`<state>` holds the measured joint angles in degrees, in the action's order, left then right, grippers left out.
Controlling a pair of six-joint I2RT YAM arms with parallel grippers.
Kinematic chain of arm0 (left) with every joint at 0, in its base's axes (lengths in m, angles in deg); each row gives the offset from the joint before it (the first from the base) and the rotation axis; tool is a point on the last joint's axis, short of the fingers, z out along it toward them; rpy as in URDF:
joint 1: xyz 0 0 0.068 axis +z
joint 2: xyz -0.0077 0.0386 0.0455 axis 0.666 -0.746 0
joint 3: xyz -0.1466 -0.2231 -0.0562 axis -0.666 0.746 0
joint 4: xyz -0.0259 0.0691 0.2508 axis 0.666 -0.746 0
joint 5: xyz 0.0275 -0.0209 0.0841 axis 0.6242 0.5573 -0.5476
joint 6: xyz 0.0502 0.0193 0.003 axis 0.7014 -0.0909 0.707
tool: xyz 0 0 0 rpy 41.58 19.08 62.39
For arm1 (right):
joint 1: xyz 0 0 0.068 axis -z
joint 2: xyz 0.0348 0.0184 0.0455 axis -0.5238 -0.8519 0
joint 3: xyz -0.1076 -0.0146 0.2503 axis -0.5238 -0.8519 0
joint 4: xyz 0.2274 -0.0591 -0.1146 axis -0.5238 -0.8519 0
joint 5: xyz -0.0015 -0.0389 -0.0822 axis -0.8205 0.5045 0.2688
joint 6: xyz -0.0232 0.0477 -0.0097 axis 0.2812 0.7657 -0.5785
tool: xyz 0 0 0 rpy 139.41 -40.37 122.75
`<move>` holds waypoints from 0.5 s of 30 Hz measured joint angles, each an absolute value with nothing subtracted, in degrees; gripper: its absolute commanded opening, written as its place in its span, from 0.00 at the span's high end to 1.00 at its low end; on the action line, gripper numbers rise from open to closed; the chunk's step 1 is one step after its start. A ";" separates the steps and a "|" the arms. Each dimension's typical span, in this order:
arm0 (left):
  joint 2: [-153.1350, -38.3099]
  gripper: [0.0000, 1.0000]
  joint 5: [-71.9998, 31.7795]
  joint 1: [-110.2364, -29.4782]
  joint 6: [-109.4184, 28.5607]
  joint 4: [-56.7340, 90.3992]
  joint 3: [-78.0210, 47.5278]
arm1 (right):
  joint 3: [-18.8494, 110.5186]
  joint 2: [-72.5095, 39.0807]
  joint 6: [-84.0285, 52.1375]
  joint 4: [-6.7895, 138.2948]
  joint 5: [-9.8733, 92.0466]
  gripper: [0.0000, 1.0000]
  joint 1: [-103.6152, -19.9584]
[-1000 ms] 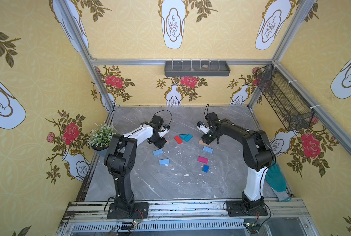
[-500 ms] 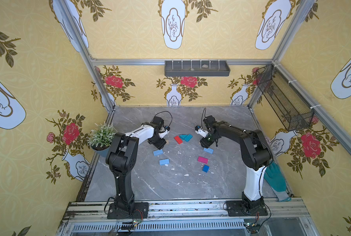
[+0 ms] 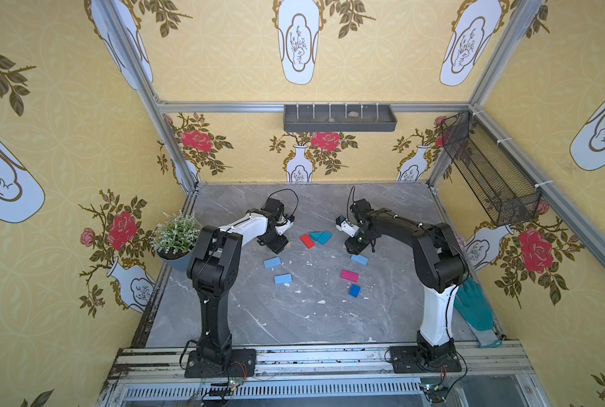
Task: Assemble a heart with building blocks
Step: Pick up the building block from the center of the board.
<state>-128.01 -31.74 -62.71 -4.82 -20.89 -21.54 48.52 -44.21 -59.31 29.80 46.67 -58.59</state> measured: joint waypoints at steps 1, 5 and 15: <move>-128.23 0.50 -31.24 -62.71 -4.84 -21.17 -21.71 | 48.52 -44.21 -59.29 29.78 46.67 0.58 -58.59; -129.13 0.64 -29.03 -62.71 -4.86 -22.64 -22.63 | 48.52 -44.27 -59.33 29.75 46.10 0.69 -58.48; -129.24 0.70 -27.85 -62.71 -5.60 -22.66 -22.39 | 50.27 -45.21 -59.46 28.07 45.16 0.83 -58.46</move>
